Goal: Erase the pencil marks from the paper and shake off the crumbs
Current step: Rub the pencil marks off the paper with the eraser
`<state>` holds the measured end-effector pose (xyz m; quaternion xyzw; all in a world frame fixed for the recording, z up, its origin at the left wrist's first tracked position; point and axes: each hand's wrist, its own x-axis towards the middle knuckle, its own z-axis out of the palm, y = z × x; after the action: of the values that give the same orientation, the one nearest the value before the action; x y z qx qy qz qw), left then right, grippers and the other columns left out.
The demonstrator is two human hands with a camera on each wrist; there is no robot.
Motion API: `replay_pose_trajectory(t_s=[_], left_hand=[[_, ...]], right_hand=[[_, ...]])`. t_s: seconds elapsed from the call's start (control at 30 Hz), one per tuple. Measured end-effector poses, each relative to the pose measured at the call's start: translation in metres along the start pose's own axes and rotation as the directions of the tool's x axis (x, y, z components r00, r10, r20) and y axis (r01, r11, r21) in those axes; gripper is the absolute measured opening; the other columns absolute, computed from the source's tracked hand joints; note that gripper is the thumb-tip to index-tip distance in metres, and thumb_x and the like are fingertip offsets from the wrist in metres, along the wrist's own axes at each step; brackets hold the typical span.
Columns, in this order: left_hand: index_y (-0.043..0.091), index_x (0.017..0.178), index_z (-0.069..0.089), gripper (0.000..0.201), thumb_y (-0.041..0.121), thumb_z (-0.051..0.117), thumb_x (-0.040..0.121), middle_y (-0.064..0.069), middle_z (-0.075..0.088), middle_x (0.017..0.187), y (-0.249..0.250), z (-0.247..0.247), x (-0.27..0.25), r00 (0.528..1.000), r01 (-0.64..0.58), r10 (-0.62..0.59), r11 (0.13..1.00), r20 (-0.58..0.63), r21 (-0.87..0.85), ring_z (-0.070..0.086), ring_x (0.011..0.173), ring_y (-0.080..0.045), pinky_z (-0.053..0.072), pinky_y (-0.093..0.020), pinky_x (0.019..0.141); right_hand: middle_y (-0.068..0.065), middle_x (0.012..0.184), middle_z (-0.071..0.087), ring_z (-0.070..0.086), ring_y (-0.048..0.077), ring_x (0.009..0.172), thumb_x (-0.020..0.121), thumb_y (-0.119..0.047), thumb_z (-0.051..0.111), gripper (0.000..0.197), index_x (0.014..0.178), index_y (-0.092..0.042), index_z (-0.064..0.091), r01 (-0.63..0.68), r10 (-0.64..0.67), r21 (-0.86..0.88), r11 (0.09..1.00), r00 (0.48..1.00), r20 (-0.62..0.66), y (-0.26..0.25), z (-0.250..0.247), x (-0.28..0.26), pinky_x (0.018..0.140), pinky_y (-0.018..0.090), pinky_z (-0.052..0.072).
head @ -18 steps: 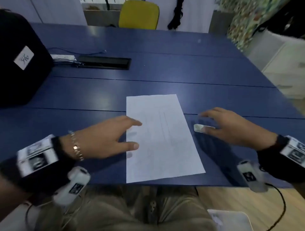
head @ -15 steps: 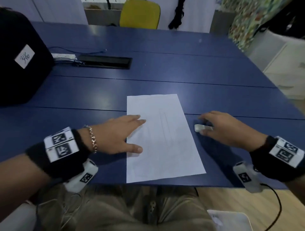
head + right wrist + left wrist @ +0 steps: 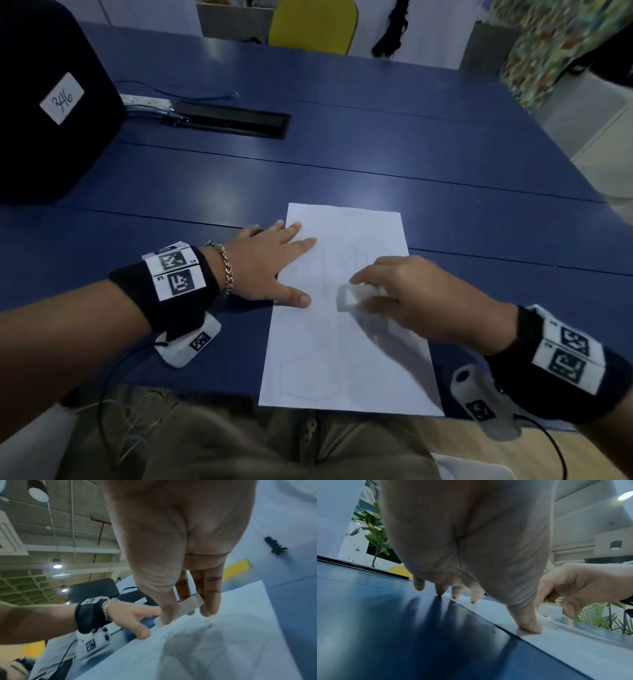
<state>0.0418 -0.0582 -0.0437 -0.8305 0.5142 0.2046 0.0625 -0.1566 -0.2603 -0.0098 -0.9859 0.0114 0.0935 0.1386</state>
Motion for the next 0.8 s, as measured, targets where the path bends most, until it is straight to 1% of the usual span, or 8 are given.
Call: replay_pose_trajectory(t_s=[0.13,0.23,0.37,0.43,0.53,0.6,0.73,0.8], left_hand=[[0.031,0.168,-0.005,0.118,0.090,0.050,0.081,0.002,-0.021,0.174,0.006,-0.002,-0.001,0.998,-0.051,0.051,0.999,0.025,-0.006,-0.018,0.160,-0.022,-0.006,-0.053,0.129],[0.029,0.166,-0.013,0.140,0.097,0.059,0.067,0.005,-0.025,0.173,0.009,-0.001,0.001,0.996,-0.062,0.062,0.998,0.069,-0.005,-0.019,0.160,-0.020,-0.004,-0.060,0.128],[0.029,0.163,-0.022,0.157,0.105,0.058,0.052,0.005,-0.033,0.169,0.014,0.005,0.001,0.995,-0.053,0.050,0.998,0.085,0.029,-0.027,0.158,-0.021,-0.007,-0.064,0.126],[0.030,0.163,-0.025,0.159,0.106,0.058,0.050,0.006,-0.036,0.168,0.014,0.006,0.000,0.995,-0.047,0.044,0.999,0.090,0.026,-0.029,0.157,-0.021,-0.009,-0.065,0.125],[0.030,0.162,-0.026,0.160,0.107,0.057,0.048,0.006,-0.037,0.168,0.014,0.007,0.001,0.995,-0.040,0.036,0.999,0.092,0.032,-0.030,0.157,-0.020,-0.009,-0.067,0.125],[0.031,0.162,-0.026,0.160,0.107,0.056,0.047,0.007,-0.037,0.168,0.013,0.008,0.001,0.995,-0.036,0.033,0.999,0.089,0.035,-0.029,0.157,-0.021,-0.008,-0.068,0.124],[0.032,0.161,-0.027,0.161,0.107,0.058,0.047,0.008,-0.035,0.169,0.013,0.008,0.002,0.996,-0.033,0.031,0.999,0.084,0.021,-0.029,0.157,-0.020,-0.008,-0.068,0.124],[0.031,0.161,-0.027,0.162,0.106,0.058,0.046,0.009,-0.035,0.168,0.014,0.007,0.002,0.996,-0.029,0.028,0.999,0.089,0.019,-0.029,0.157,-0.019,-0.008,-0.067,0.124]], right_hand=[[-0.015,0.116,0.062,0.058,0.004,0.106,0.098,-0.033,0.065,0.030,0.128,-0.037,0.066,0.121,-0.121,0.013,0.993,0.992,-0.018,-0.003,0.004,0.004,0.088,0.025,0.049],[-0.014,0.113,0.061,0.058,0.003,0.101,0.097,-0.034,0.067,0.033,0.130,-0.038,0.068,0.145,-0.143,0.048,0.988,0.989,-0.048,0.003,0.000,0.015,0.085,0.019,0.047],[-0.012,0.115,0.064,0.062,0.009,0.108,0.095,-0.036,0.069,0.031,0.125,-0.032,0.069,0.132,-0.129,0.030,0.991,0.989,-0.076,0.006,0.001,0.035,0.094,0.028,0.051],[-0.011,0.115,0.067,0.062,0.010,0.107,0.093,-0.038,0.070,0.031,0.123,-0.030,0.071,0.162,-0.161,0.019,0.987,0.986,-0.047,0.004,0.002,0.034,0.093,0.025,0.049],[-0.015,0.116,0.068,0.060,0.004,0.103,0.092,-0.044,0.072,0.034,0.124,-0.031,0.071,0.272,-0.275,0.040,0.961,0.956,0.101,-0.004,0.000,0.026,0.088,0.013,0.044],[-0.015,0.116,0.068,0.060,0.004,0.102,0.092,-0.047,0.072,0.036,0.125,-0.031,0.071,0.301,-0.303,0.035,0.953,0.940,0.155,-0.004,-0.003,0.032,0.089,0.017,0.046],[-0.011,0.101,0.067,0.061,0.010,0.093,0.087,-0.046,0.067,0.035,0.117,-0.031,0.075,0.208,-0.208,0.009,0.978,0.978,-0.007,0.004,-0.008,0.057,0.088,0.036,0.054],[-0.012,0.097,0.064,0.060,0.010,0.090,0.087,-0.043,0.069,0.031,0.116,-0.031,0.075,0.189,-0.189,0.005,0.982,0.981,-0.044,0.006,-0.008,0.059,0.086,0.037,0.054]])
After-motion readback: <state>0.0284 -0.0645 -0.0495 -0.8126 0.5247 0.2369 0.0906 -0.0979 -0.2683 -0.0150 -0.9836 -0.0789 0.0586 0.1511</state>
